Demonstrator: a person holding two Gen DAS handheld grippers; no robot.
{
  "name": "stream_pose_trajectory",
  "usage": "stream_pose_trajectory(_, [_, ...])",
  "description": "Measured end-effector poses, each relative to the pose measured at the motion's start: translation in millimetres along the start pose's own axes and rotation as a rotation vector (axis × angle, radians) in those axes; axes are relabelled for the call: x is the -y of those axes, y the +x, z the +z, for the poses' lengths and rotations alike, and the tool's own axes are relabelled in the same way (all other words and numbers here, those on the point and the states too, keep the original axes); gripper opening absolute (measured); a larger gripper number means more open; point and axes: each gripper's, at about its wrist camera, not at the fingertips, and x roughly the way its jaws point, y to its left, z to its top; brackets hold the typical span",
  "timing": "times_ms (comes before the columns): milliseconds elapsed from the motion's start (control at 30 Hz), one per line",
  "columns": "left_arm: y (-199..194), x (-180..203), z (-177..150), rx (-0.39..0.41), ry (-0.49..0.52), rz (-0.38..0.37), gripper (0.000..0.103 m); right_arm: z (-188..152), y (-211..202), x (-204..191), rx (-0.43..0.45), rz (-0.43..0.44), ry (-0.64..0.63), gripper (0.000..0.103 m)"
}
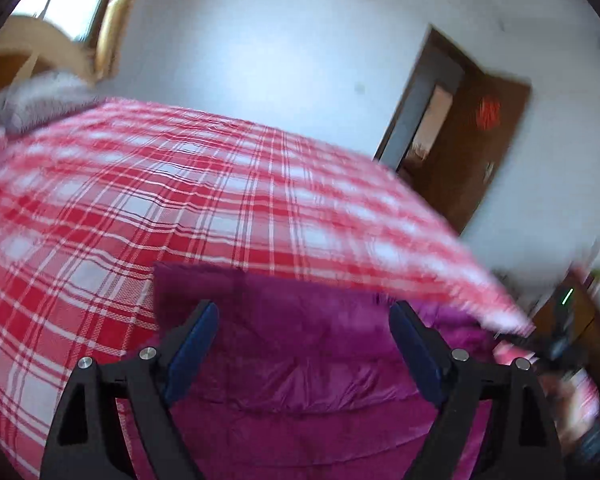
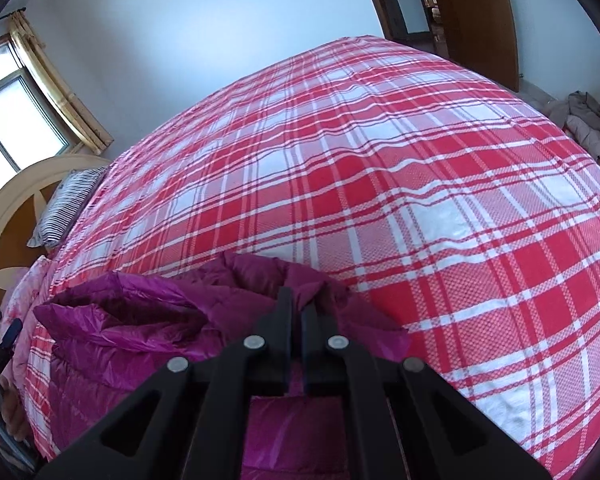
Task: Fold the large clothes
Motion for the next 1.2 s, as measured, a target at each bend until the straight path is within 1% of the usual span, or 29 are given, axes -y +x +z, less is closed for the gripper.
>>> stream_pose_trajectory(33, [14, 5, -7, -0.024, 0.038, 0.055, 0.088, -1, 4, -2, -0.006, -0.004, -0.004, 0.008])
stream_pose_trajectory(67, [26, 6, -13, -0.046, 0.049, 0.097, 0.088, -1, 8, -2, -0.011, -0.009, -0.004, 0.009])
stream_pose_trajectory(100, [42, 2, -20, -0.081, 0.038, 0.139, 0.088, -2, 9, -2, -0.01, -0.017, 0.004, 0.009])
stream_pose_trajectory(133, [50, -2, -24, -0.103, 0.024, 0.16, 0.088, -2, 10, -1, -0.007, -0.023, 0.016, 0.015])
stream_pose_trajectory(200, [66, -13, -33, -0.15, -0.035, 0.179, 0.088, -2, 3, -5, 0.011, -0.056, 0.042, 0.041])
stream_pose_trajectory(233, [70, -17, -36, -0.159, -0.053, 0.181, 0.088, -3, -3, -9, 0.043, -0.075, 0.039, 0.063])
stream_pose_trajectory(267, [71, -18, -38, -0.159, -0.057, 0.187, 0.088, -6, -16, -20, 0.106, -0.098, 0.014, 0.071])
stream_pose_trajectory(333, [71, -14, -39, -0.16, -0.046, 0.199, 0.088, -12, -31, -44, 0.177, -0.103, -0.064, 0.071])
stream_pose_trajectory(400, [68, -9, -37, -0.169, -0.04, 0.232, 0.088, -21, -35, -74, 0.203, -0.057, -0.159, 0.071])
stream_pose_trajectory(433, [64, -5, -32, -0.162, -0.044, 0.241, 0.088, -25, -32, -85, 0.199, -0.026, -0.195, 0.071])
stream_pose_trajectory(467, [58, 1, -28, -0.143, -0.044, 0.229, 0.088, -29, -22, -98, 0.174, -0.006, -0.24, 0.068])
stream_pose_trajectory(500, [50, 9, -22, -0.106, -0.029, 0.22, 0.088, -32, -12, -104, 0.152, -0.012, -0.266, 0.067])
stream_pose_trajectory(533, [51, 14, -19, -0.082, -0.006, 0.226, 0.088, -35, -1, -108, 0.132, -0.023, -0.281, 0.067])
stream_pose_trajectory(567, [50, 20, -16, -0.064, 0.021, 0.233, 0.088, -38, 11, -108, 0.112, -0.035, -0.285, 0.067])
stream_pose_trajectory(600, [56, 27, -14, -0.064, 0.059, 0.25, 0.089, -39, 23, -108, 0.095, -0.055, -0.284, 0.067])
stream_pose_trajectory(633, [63, 28, -14, -0.078, 0.073, 0.267, 0.089, -41, 35, -106, 0.08, -0.079, -0.28, 0.067])
stream_pose_trajectory(667, [73, 28, -16, -0.103, 0.08, 0.28, 0.089, -42, 43, -104, 0.066, -0.093, -0.279, 0.067])
stream_pose_trajectory(700, [89, 26, -21, -0.154, 0.085, 0.3, 0.089, -44, 49, -102, 0.053, -0.107, -0.278, 0.067])
stream_pose_trajectory(767, [110, 17, -28, -0.22, 0.075, 0.324, 0.089, -46, 55, -98, 0.045, -0.117, -0.27, 0.068])
stream_pose_trajectory(867, [109, 10, -33, -0.199, 0.041, 0.308, 0.091, -47, 58, -95, 0.051, -0.123, -0.264, 0.069])
stream_pose_trajectory(1100, [113, 3, -39, -0.192, 0.004, 0.287, 0.095, -51, 65, -94, 0.045, -0.109, -0.26, 0.07])
stream_pose_trajectory(1200, [113, 4, -42, -0.198, 0.004, 0.287, 0.096, -52, 66, -93, 0.044, -0.106, -0.253, 0.07])
